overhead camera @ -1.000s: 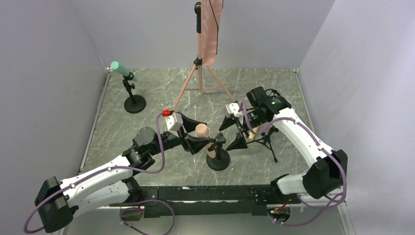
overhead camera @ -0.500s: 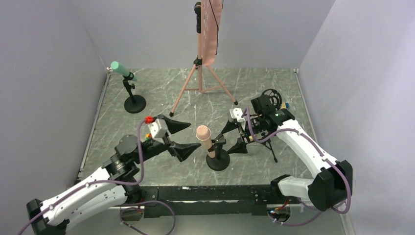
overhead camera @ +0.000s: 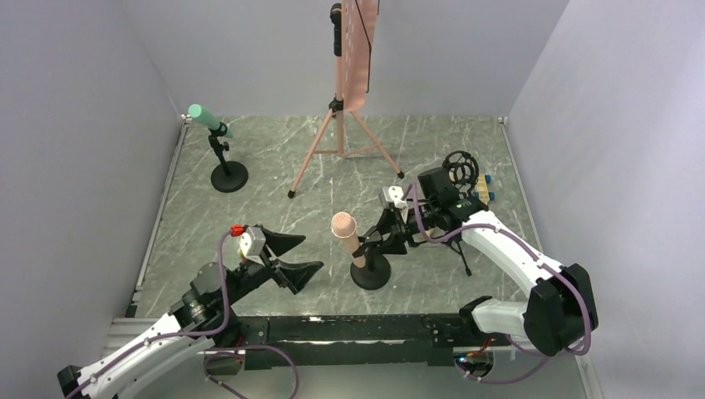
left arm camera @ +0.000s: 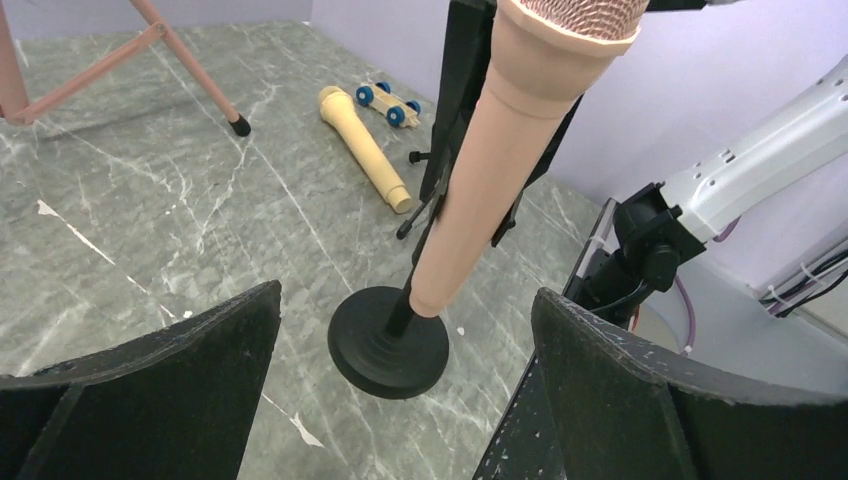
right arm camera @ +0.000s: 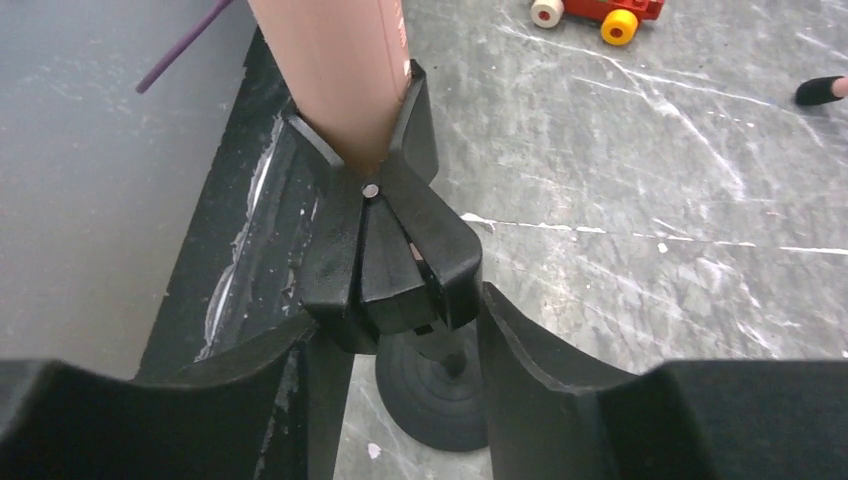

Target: Attach the microphones to the stand

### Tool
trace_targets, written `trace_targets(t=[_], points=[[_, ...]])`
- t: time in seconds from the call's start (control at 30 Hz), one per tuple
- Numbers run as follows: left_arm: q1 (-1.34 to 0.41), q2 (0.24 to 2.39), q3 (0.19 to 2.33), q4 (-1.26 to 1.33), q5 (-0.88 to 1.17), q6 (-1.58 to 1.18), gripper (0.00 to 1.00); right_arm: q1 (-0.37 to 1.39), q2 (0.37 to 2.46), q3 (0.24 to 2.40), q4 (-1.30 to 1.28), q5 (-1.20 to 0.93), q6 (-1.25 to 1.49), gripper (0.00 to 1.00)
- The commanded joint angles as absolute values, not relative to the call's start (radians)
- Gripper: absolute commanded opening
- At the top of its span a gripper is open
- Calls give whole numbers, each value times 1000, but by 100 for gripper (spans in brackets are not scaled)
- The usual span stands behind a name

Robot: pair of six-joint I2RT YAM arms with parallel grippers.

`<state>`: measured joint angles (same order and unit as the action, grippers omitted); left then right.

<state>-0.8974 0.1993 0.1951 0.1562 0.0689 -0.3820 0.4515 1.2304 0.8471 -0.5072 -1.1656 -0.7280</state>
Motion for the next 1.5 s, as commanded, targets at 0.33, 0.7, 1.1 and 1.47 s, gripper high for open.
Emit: trace_targets(t=[0.33, 0.7, 1.1, 1.47], points=[[-900, 157, 233, 87, 31, -442, 99, 483, 1241, 863, -376, -1232, -625, 10], [-900, 156, 280, 2, 8, -447, 99, 538, 1280, 960, -40, -942, -343, 4], [-901, 209, 298, -48, -41, -489, 99, 646, 1399, 895, 515, -520, -49, 2], [-900, 288, 288, 20, -31, -496, 99, 684, 1400, 680, 778, -308, -6, 4]])
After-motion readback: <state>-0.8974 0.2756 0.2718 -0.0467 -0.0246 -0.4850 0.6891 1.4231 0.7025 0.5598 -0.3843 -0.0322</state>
